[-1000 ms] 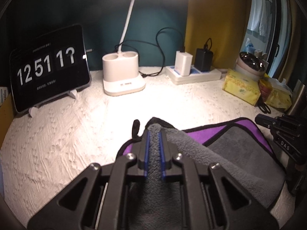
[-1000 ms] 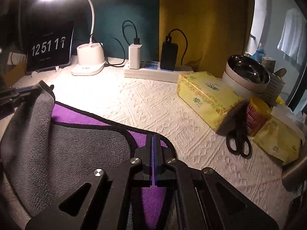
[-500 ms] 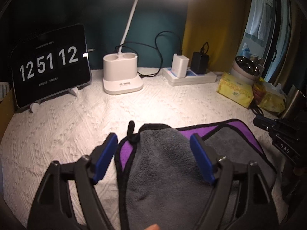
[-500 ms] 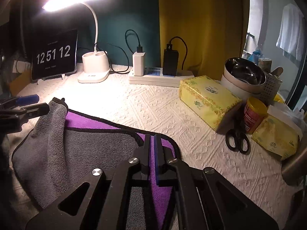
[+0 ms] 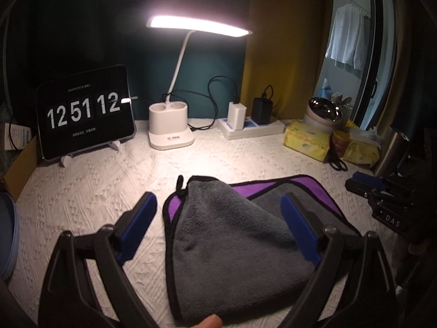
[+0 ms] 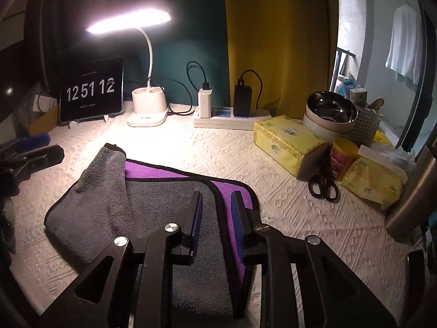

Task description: Fold towel

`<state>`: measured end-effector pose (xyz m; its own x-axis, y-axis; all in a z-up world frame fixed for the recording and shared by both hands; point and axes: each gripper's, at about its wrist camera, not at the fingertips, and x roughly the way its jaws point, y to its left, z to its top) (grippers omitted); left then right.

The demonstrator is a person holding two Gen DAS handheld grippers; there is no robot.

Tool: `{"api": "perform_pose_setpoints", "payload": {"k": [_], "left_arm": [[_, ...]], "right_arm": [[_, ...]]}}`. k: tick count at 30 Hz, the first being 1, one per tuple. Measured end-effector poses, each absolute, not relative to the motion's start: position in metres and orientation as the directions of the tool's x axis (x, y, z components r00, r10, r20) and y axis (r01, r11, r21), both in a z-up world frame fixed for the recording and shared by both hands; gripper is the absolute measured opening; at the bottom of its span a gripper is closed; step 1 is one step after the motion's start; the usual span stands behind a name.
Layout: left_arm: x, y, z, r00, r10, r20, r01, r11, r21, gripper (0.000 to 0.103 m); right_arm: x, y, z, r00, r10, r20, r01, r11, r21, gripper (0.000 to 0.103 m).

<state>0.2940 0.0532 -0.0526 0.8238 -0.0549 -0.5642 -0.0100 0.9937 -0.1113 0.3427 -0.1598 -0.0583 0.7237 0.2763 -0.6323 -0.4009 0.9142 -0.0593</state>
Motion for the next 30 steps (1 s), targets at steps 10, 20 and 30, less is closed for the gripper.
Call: {"api": "perform_pose_setpoints", "payload": {"k": [10, 20, 30], "left_arm": [[0.240, 0.046, -0.028, 0.866, -0.050, -0.498, -0.001, 0.995, -0.101, 0.095], [0.194, 0.039, -0.018, 0.895, -0.023, -0.446, -0.029, 0.994, -0.109, 0.099], [0.146, 0.019, -0.005, 0.927, -0.013, -0.374, -0.008, 0.998, -0.056, 0.099]], "right_arm": [[0.298, -0.160, -0.039, 0.750, 0.285, -0.597, -0.401, 0.914, -0.066, 0.024], [0.255, -0.166, -0.025, 0.777, 0.288, -0.560, -0.393, 0.917, -0.074, 0.041], [0.206, -0.173, -0.012, 0.808, 0.286, -0.515, -0.385, 0.918, -0.094, 0.044]]}}
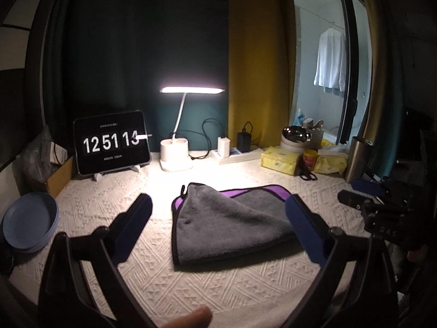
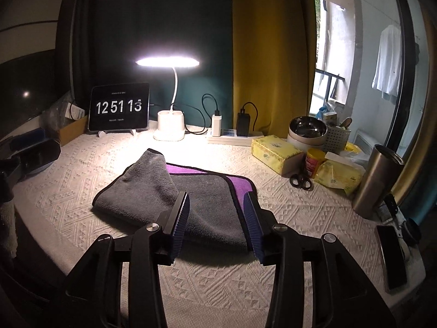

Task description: Fold towel

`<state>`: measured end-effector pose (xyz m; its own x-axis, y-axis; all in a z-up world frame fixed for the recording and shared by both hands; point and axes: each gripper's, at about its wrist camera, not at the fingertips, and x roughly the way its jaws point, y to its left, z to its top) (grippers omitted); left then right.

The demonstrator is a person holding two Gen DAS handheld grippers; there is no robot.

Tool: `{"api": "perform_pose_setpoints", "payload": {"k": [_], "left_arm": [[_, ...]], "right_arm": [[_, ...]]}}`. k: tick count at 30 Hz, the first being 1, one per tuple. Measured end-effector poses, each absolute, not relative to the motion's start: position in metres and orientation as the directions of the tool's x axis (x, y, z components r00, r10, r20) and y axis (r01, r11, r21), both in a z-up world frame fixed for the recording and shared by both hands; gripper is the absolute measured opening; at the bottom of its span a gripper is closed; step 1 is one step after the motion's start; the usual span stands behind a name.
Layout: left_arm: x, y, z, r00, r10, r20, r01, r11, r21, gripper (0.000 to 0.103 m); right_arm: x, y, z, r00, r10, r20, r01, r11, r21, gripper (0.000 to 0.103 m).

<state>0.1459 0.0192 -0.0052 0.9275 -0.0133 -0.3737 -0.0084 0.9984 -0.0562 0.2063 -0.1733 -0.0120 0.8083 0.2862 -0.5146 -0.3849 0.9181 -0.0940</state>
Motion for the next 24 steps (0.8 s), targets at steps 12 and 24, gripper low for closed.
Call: {"api": "perform_pose_setpoints", "payload": {"k": [12, 24], "left_arm": [[0.090, 0.007, 0.005, 0.958, 0.002, -0.286, -0.017, 0.999, -0.050, 0.099], [0.033, -0.002, 0.013, 0.978, 0.027, -0.206, -0.044, 0.996, -0.078, 0.099]], "right_arm": [[0.146, -0.179, -0.001, 0.845, 0.303, -0.441, -0.382, 0.919, -0.099, 0.045], [0.085, -0.187, 0.016, 0.893, 0.310, -0.328, -0.366, 0.922, -0.125, 0.059]]}}
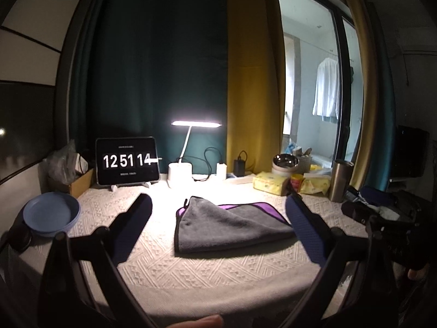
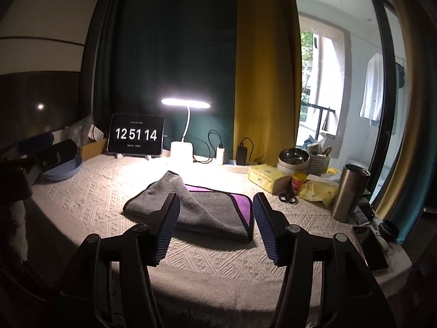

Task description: Fold towel

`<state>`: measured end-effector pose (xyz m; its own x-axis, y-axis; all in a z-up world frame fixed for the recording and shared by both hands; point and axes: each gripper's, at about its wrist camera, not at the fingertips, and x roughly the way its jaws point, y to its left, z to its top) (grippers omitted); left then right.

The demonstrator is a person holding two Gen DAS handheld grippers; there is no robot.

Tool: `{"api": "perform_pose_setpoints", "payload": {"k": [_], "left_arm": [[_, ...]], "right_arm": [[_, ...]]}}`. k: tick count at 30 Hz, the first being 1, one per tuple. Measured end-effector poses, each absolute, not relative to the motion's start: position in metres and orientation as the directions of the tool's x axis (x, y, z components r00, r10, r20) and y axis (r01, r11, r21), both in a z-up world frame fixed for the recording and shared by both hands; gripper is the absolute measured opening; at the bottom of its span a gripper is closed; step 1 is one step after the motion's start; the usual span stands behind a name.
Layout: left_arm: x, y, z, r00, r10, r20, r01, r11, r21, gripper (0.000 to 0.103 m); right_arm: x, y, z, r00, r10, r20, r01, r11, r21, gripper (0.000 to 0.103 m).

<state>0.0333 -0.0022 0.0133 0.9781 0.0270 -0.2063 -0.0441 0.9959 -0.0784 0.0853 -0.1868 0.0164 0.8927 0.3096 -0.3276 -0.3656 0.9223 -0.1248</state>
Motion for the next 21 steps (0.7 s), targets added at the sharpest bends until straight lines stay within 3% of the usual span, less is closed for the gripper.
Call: {"api": "perform_pose_setpoints", "payload": {"k": [21], "left_arm": [[0.021, -0.008, 0.010, 0.975, 0.010, -0.220, -0.025, 0.998, -0.064, 0.099]], "right_arm": [[0.079, -0.186, 0.014, 0.883, 0.320, -0.343, -0.382, 0.915, -0.131, 0.060]]}}
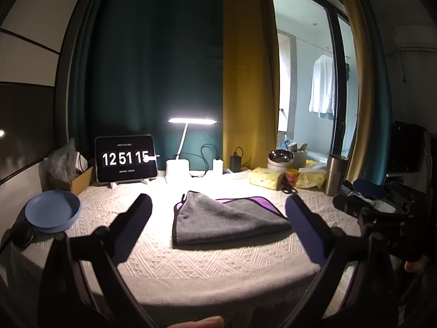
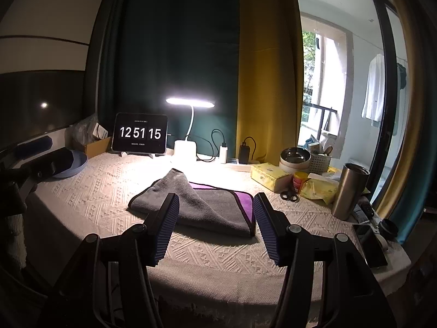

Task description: Fold towel

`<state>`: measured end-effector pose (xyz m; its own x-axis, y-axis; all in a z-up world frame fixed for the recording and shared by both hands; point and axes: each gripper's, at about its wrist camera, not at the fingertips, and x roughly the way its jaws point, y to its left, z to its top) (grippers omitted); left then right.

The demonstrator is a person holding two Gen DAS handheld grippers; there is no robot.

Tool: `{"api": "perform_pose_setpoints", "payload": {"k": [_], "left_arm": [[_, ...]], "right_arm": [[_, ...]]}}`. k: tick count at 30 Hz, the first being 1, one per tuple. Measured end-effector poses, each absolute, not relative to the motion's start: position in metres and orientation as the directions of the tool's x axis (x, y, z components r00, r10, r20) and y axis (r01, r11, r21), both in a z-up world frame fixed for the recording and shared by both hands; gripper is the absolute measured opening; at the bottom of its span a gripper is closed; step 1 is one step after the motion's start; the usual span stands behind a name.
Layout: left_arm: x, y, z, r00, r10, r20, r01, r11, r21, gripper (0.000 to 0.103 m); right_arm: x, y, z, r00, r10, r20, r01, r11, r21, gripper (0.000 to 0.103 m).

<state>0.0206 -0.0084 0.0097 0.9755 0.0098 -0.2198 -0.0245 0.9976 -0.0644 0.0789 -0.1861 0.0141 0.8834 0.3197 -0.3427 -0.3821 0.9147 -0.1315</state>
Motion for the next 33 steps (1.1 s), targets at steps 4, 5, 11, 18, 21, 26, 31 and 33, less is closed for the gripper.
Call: {"api": "perform_pose_setpoints", "payload": {"k": [4, 5, 11, 18, 21, 26, 31, 33], "left_arm": [[0.0204, -0.0095, 0.0100, 0.976, 0.005, -0.219, -0.019, 0.998, -0.063, 0.099], [0.0205, -0.0092, 0.0102, 0.976, 0.005, -0.219, -0.019, 0.998, -0.063, 0.099], [0.0208, -0.0097, 0.0103, 0.976, 0.004, -0.219, -0.019, 0.998, -0.063, 0.099], [0.0209, -0.0094, 0.0104, 0.976, 0.004, -0.218, -0.019, 0.998, -0.064, 0.099], [0.0209, -0.0090, 0.0102, 0.976, 0.003, -0.218, -0.018, 0.998, -0.064, 0.099], [0.0208, -0.0087, 0.0102, 0.976, 0.003, -0.218, -0.017, 0.998, -0.063, 0.099], [0.0208, -0.0088, 0.0102, 0.976, 0.004, -0.218, -0.018, 0.998, -0.064, 0.099], [0.0211, -0.0087, 0.0100, 0.976, 0.003, -0.219, -0.017, 0.998, -0.064, 0.099]], "right_arm": [[0.0788, -0.1865, 0.0140, 0.883, 0.319, -0.343, -0.382, 0.915, -0.131, 0.060], [0.0789, -0.1866, 0.0138, 0.884, 0.319, -0.343, -0.381, 0.915, -0.131, 0.060], [0.0797, -0.1879, 0.0136, 0.884, 0.317, -0.344, -0.380, 0.916, -0.130, 0.060], [0.0796, -0.1879, 0.0137, 0.883, 0.318, -0.344, -0.381, 0.915, -0.131, 0.060], [0.0794, -0.1879, 0.0137, 0.884, 0.318, -0.343, -0.380, 0.916, -0.131, 0.060], [0.0792, -0.1873, 0.0137, 0.884, 0.317, -0.343, -0.379, 0.916, -0.131, 0.060], [0.0797, -0.1877, 0.0138, 0.884, 0.318, -0.343, -0.380, 0.916, -0.131, 0.060], [0.0799, -0.1878, 0.0134, 0.884, 0.317, -0.344, -0.380, 0.916, -0.130, 0.060]]}}
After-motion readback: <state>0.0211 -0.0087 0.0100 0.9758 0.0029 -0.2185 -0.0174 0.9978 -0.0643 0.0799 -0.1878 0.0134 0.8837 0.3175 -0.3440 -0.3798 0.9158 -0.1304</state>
